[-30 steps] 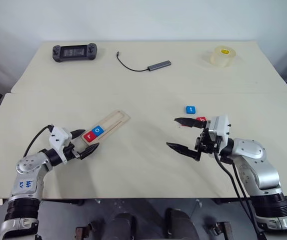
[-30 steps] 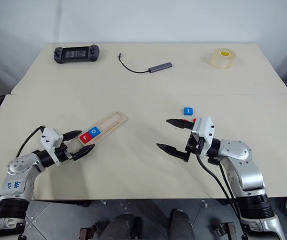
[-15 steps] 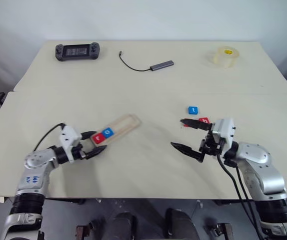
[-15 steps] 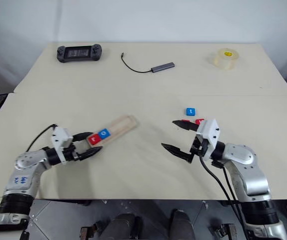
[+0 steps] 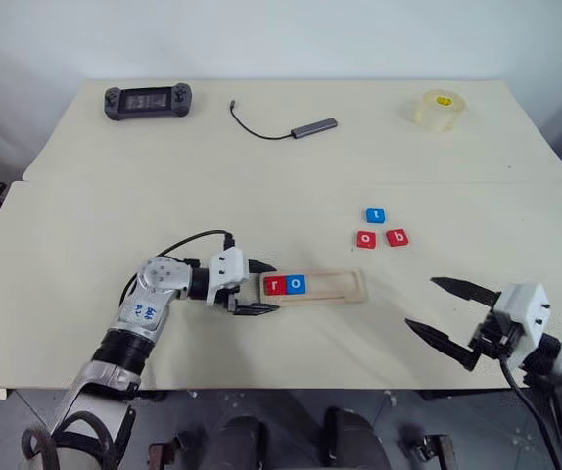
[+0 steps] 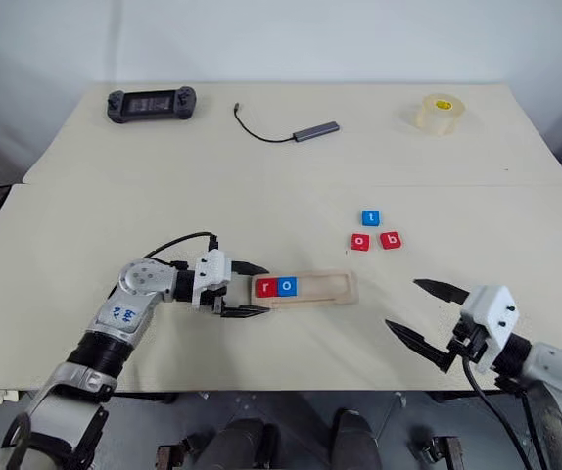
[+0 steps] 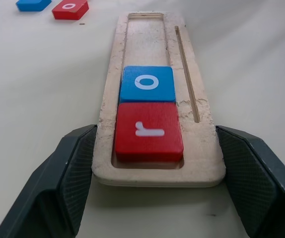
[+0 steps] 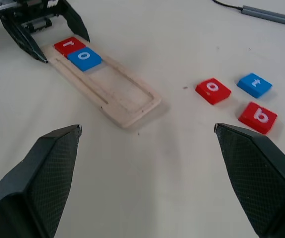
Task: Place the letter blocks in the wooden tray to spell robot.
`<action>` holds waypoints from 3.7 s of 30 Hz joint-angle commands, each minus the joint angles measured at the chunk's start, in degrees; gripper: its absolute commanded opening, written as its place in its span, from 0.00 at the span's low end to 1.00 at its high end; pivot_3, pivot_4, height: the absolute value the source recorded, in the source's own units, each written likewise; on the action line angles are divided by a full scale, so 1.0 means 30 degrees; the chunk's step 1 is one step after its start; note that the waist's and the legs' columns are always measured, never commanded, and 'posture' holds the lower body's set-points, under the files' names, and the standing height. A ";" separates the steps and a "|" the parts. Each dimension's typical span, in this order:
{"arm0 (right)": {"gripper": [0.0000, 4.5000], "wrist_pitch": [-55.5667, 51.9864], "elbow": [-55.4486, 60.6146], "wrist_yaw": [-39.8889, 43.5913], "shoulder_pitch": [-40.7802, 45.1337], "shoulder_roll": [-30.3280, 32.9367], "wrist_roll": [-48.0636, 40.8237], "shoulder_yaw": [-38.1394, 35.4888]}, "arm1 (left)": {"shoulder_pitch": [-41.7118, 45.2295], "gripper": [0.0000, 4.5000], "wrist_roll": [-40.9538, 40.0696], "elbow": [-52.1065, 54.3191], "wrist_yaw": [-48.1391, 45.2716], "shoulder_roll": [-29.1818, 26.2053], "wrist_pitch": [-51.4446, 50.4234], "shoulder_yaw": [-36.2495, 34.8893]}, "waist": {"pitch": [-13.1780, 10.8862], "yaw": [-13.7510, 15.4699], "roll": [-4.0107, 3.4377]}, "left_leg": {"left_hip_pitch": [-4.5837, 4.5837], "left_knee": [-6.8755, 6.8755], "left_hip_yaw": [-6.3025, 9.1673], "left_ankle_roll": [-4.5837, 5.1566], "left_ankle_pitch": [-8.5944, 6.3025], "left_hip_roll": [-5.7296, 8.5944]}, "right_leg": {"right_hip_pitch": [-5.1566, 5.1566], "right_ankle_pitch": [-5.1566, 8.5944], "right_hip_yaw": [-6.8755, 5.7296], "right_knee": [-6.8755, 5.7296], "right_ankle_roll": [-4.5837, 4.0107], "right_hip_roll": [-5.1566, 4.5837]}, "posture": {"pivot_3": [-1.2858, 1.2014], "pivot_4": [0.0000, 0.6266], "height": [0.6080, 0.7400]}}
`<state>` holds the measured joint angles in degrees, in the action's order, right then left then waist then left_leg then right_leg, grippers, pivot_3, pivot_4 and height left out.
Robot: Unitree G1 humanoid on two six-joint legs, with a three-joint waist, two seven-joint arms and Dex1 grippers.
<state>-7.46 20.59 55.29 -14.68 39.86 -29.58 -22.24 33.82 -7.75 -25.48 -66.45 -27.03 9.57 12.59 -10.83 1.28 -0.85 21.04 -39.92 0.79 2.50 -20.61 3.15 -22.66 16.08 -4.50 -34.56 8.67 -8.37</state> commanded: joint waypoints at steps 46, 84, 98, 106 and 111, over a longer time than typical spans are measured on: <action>1.00 -1.5854 -0.4169 -0.7230 1.4977 0.3089 0.0578 0.6113 | -0.8003 0.99 -0.7081 0.9639 -0.0330 -0.2499 -0.4771 -0.6185 | 0.0004 0.0003 -0.0044 | 0.0082 0.0072 0.0103 -0.0004 -0.0011 0.0021 | -0.0061 0.0023 -0.0044 0.0054 -0.0047 -0.0043 | 0.52 0.24 1.00; 0.40 -1.3212 -0.6223 -1.1254 1.3712 -0.3107 0.3913 0.5238 | -0.7415 1.00 -0.6624 0.9197 0.0842 -0.1459 -0.3774 -0.5889 | 0.0011 -0.0405 -0.0035 | 0.0046 0.0058 0.0061 -0.0006 -0.0007 0.0011 | -0.0060 0.0014 -0.0026 0.0014 -0.0030 -0.0016 | 0.52 0.24 1.00; 0.32 -1.8073 0.3737 -1.4590 0.9386 -0.4631 0.2664 0.1394 | -0.5318 1.00 -0.6061 0.6539 -0.0065 -0.0185 -0.3093 -0.4507 | 0.0012 -0.0285 -0.0036 | 0.0056 0.0057 0.0062 -0.0006 -0.0007 0.0017 | -0.0075 0.0014 -0.0015 -0.0003 -0.0029 -0.0015 | 0.52 0.24 1.00; 0.32 -2.0279 0.7356 -1.6627 0.6825 -0.7608 0.2803 0.1565 | -0.4606 1.00 -0.6060 0.5824 -0.0848 -0.0114 -0.3116 -0.4205 | 0.0013 -0.0395 -0.0037 | 0.0044 0.0056 0.0049 -0.0008 -0.0006 0.0020 | -0.0087 0.0015 0.0025 -0.0034 -0.0029 -0.0008 | 0.52 0.24 1.00; 0.61 -2.0312 0.7000 -1.6756 0.6621 -0.8091 0.2957 0.1935 | -0.4356 1.00 -0.6111 0.5858 -0.1045 -0.0330 -0.3246 -0.4292 | 0.0013 -0.0436 -0.0037 | 0.0048 0.0056 0.0026 -0.0004 -0.0003 0.0034 | -0.0126 0.0015 0.0062 -0.0073 -0.0030 -0.0008 | 0.52 0.24 1.00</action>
<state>-68.86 40.27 5.24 5.09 15.21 -20.82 -15.99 20.20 -25.78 -8.73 -69.00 -27.50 -0.53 0.30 -10.80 -0.03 -0.96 21.18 -39.75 0.87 2.49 -20.62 3.25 -23.05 16.13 -4.31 -34.79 8.58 -8.39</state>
